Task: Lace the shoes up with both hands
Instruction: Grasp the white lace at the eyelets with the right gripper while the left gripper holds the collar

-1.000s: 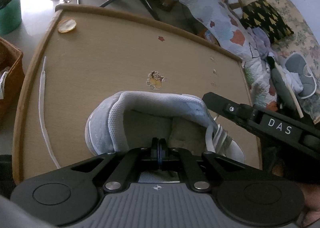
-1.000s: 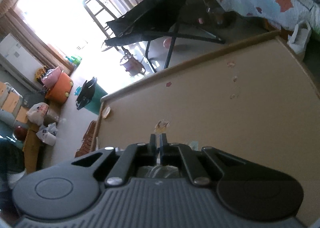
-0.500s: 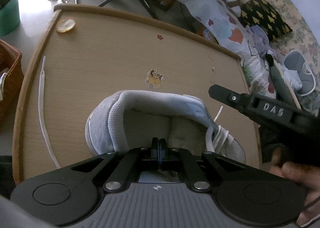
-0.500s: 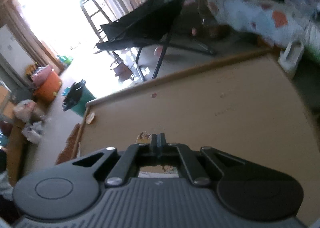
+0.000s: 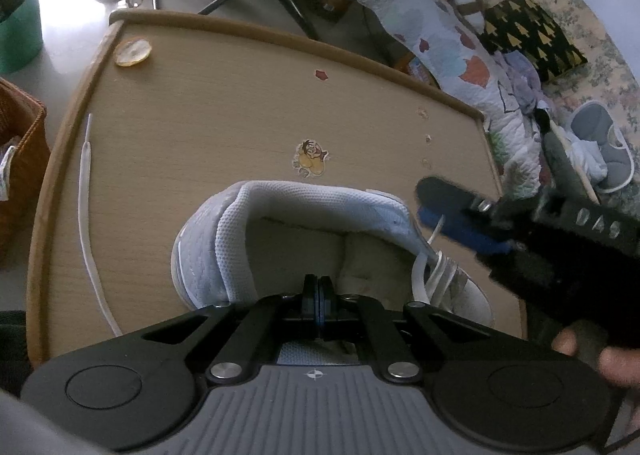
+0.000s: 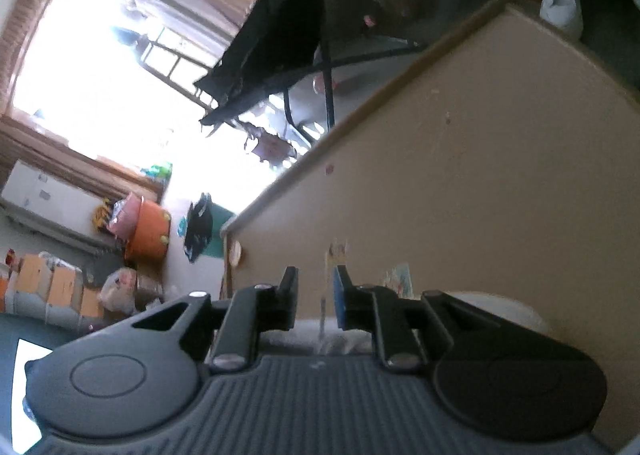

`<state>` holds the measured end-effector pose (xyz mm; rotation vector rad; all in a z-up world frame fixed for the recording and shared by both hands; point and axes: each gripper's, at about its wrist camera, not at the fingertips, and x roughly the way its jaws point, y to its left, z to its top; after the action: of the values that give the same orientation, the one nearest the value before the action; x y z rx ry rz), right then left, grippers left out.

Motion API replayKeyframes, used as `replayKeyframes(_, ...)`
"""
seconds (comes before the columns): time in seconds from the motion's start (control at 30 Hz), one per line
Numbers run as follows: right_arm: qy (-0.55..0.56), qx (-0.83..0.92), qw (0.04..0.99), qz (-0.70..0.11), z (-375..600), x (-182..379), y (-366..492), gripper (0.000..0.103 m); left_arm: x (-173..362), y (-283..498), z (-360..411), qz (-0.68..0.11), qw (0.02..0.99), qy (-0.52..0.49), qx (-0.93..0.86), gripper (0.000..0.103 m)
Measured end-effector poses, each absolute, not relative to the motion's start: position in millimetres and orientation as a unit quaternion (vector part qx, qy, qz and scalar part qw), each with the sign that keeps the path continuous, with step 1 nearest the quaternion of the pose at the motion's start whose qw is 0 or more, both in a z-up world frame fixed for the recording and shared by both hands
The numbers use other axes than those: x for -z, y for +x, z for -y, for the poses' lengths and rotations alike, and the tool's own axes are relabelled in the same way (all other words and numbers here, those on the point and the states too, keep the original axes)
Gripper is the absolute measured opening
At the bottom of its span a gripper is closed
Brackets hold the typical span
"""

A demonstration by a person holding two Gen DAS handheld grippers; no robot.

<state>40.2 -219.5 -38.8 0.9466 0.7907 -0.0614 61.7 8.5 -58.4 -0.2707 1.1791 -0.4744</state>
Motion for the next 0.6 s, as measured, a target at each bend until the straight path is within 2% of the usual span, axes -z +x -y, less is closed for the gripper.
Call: replayKeyframes(0.6,0.423,0.017,0.826,-0.373,207,52,48,0.016,58,62,-3,-0.547,0.797,-0.131,0.221,0.007)
